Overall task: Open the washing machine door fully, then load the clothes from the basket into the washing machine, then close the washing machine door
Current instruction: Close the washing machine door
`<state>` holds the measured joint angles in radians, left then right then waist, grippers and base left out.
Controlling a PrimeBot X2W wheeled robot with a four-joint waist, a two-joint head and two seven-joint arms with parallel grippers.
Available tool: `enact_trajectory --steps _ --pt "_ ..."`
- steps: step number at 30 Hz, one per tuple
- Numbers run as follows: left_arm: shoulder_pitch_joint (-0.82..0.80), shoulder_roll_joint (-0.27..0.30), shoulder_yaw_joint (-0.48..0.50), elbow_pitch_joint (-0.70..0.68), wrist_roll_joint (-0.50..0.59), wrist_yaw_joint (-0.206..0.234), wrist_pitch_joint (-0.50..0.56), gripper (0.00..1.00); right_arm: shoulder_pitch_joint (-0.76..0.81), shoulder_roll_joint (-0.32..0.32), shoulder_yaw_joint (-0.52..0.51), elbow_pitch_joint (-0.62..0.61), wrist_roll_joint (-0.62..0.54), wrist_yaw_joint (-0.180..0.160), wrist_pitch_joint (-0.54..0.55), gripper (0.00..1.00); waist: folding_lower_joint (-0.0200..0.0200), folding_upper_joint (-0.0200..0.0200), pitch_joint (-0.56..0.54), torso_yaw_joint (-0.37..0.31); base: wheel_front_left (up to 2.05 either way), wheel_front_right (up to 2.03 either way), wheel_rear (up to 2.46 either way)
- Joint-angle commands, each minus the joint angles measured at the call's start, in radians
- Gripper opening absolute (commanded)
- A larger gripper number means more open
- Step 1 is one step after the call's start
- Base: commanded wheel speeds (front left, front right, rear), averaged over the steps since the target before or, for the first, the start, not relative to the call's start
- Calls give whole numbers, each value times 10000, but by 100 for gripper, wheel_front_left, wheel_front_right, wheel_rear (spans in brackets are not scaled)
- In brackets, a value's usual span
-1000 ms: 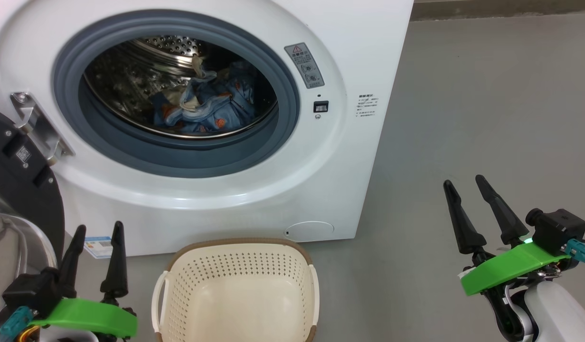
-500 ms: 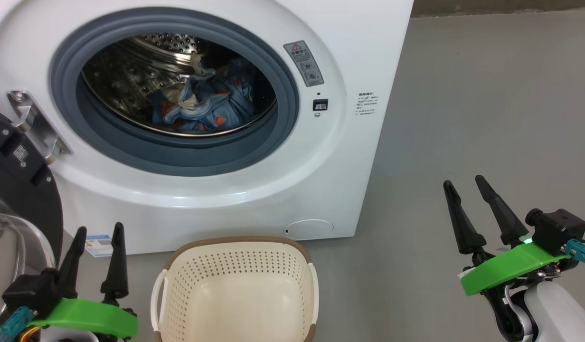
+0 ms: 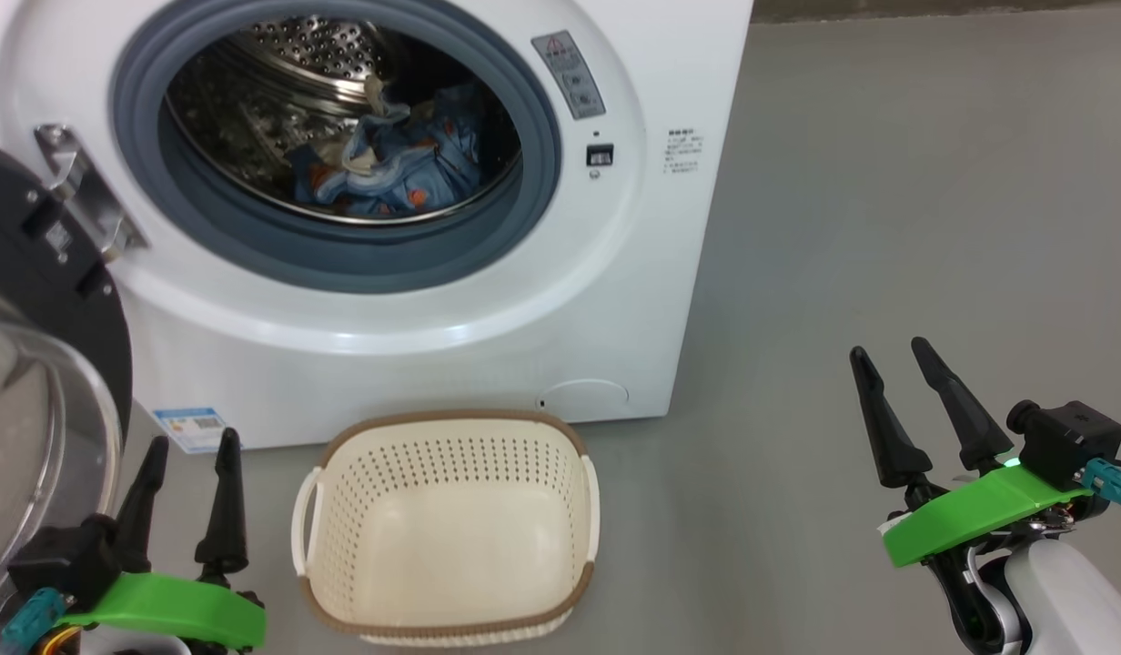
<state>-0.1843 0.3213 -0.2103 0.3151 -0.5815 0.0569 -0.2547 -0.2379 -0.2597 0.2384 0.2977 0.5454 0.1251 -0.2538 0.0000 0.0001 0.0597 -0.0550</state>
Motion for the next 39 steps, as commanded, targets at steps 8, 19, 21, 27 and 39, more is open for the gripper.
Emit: enact_trajectory --steps 8,19,21,27,39 --pt "-264 293 332 -134 -69 -42 -45 100 -35 -115 127 -185 44 56 -80 100 0 -1 -40 2 -133 133 0" --pt "-234 307 299 -146 -84 7 -49 100 -4 -101 130 -176 22 56 -80 100 0 -1 -75 -4 -21 21 0" --pt "-232 306 286 -152 -88 16 -49 100 -1 -105 126 -180 22 56 -80 100 0 -1 -83 -4 0 0 0" --pt "-225 313 266 -143 -109 37 -51 100 8 -124 131 -175 34 56 -80 100 0 -1 -106 -2 0 0 0" --pt "-172 300 224 -163 -150 83 -54 100 -1 -168 175 -133 94 56 -80 100 0 -1 -152 -17 0 0 0"
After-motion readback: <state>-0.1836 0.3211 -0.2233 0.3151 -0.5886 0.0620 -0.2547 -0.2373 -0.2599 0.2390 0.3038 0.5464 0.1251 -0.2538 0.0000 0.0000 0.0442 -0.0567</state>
